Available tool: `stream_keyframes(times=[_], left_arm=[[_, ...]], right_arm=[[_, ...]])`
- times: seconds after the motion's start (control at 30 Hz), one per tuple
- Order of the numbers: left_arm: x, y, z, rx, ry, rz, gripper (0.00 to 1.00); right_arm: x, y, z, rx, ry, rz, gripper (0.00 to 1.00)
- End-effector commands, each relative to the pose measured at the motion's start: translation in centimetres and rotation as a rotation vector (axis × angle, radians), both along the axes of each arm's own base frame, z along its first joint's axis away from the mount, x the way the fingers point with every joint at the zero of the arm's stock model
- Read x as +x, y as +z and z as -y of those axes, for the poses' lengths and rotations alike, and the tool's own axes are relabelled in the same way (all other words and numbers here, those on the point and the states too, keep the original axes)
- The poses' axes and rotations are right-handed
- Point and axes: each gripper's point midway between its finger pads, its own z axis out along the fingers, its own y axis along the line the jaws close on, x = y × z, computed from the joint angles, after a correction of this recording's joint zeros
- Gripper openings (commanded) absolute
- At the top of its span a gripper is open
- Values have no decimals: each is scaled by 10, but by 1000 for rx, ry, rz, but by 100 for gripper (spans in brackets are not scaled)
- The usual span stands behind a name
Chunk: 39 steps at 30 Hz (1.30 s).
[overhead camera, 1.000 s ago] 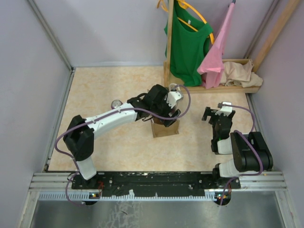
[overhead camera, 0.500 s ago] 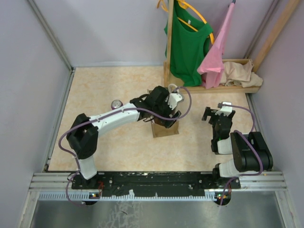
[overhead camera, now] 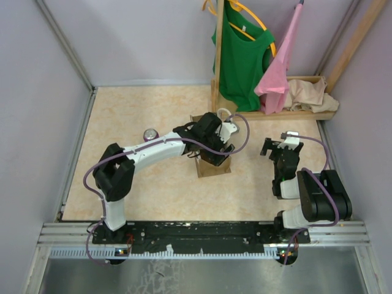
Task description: Take the beverage out of the canvas bag
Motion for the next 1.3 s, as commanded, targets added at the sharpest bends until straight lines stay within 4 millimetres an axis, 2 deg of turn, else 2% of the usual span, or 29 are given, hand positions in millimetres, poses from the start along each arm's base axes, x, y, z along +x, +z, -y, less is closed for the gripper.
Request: stream_keyframes(times=[0.0, 0.03, 0.17, 0.3, 0.53, 0.67, 0.97, 1.27], left_arm=[[-1, -12, 6, 35, -21, -6, 88], [-2, -12, 6, 33, -24, -8, 86], [-1, -12, 7, 29, -26, -11, 65], [-1, -12, 6, 32, -22, -13, 49], [5, 3, 0, 23, 13, 27, 1], [8, 32, -2, -39, 18, 74, 0], [14, 123, -2, -206, 27, 203, 0], [13, 161, -5, -232, 28, 223, 0]], right_arm=[[9, 21, 1, 3, -4, 73, 99], [9, 20, 1, 3, -3, 73, 99], [9, 20, 1, 3, -4, 73, 99], [9, 20, 1, 3, -3, 72, 99], [9, 20, 1, 2, -4, 73, 99], [9, 20, 1, 2, -5, 72, 99], [9, 20, 1, 2, -4, 72, 99], [9, 20, 1, 3, -4, 73, 99]])
